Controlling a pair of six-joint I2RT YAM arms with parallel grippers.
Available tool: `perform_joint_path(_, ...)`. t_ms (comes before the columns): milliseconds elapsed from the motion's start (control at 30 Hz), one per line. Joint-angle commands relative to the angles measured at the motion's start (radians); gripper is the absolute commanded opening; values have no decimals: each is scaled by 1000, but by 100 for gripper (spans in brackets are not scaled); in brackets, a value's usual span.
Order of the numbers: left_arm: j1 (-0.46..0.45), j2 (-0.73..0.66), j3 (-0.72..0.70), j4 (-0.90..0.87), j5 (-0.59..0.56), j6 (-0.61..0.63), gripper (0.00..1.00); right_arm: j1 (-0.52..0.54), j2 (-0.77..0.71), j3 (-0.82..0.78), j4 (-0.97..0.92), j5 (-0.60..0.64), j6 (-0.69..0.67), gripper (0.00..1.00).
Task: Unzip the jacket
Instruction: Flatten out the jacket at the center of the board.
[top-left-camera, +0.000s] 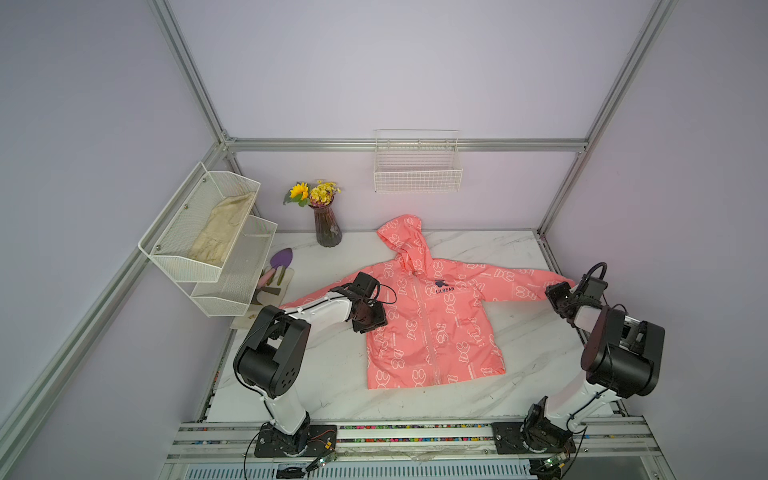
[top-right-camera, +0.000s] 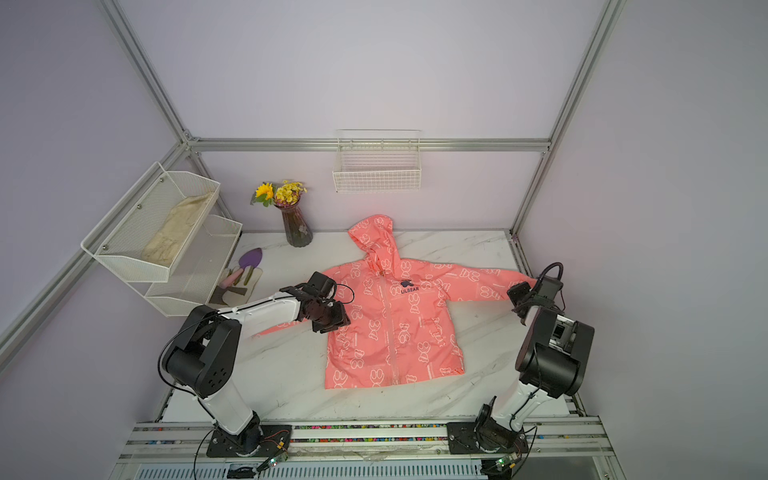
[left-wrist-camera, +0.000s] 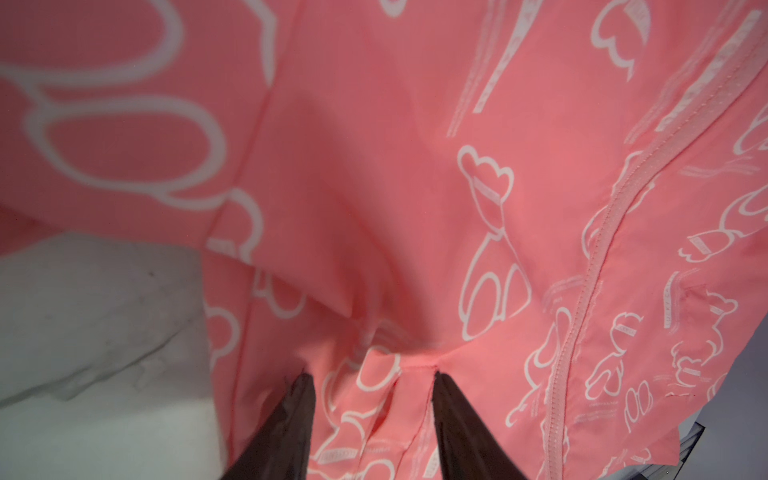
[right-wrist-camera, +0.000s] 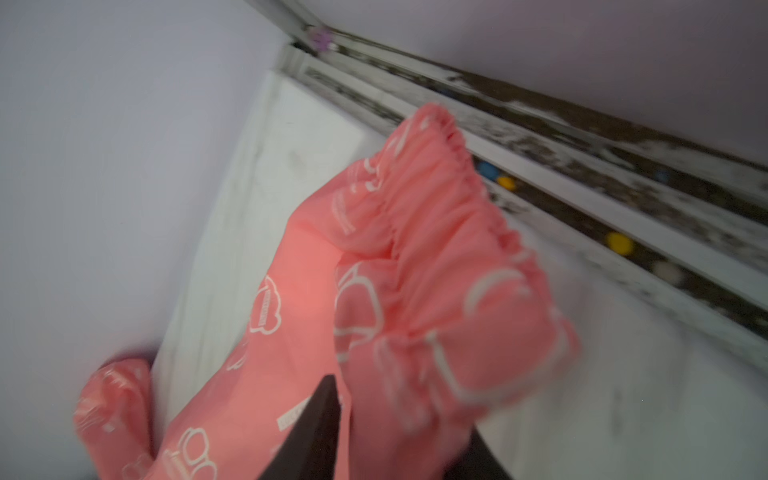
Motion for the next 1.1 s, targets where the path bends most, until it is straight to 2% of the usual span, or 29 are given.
perform_joint_path(0, 13, -31, 48, -33, -17, 32, 48, -49, -2, 43, -225, 36, 59, 50)
perform_joint_path(133, 27, -40, 71, -44, -32, 51, 48, -46, -118, 67, -328, 99, 47, 53)
perform_joint_path(233, 31, -22, 115, -42, -40, 73, 48, -19, -178, 116, -345, 96, 19, 53)
perform_joint_path(300, 38, -2, 154, -44, -44, 86, 48, 9, -167, 167, -345, 53, -16, 52)
perform_joint_path(400, 55, 49, 224, -48, -47, 98, 47, 68, -67, 252, -320, -73, -55, 49)
perform_joint_path(500, 84, 115, 303, -50, -34, 99, 44, 174, 66, 364, -330, -169, -100, 44)
perform_joint_path(767, 151, 256, 462, -46, -39, 90, 34, 480, 328, 675, -405, -229, -163, 35)
perform_joint_path(900, 193, 307, 459, -41, -24, 68, 27, 536, 383, 686, -403, -196, -150, 22)
perform_joint_path(967, 214, 312, 424, -34, -18, 56, 25, 536, 389, 638, -400, -179, -141, 15)
perform_joint_path(1067, 234, 292, 348, -11, -28, 47, 22, 536, 375, 550, -405, -146, -147, 10)
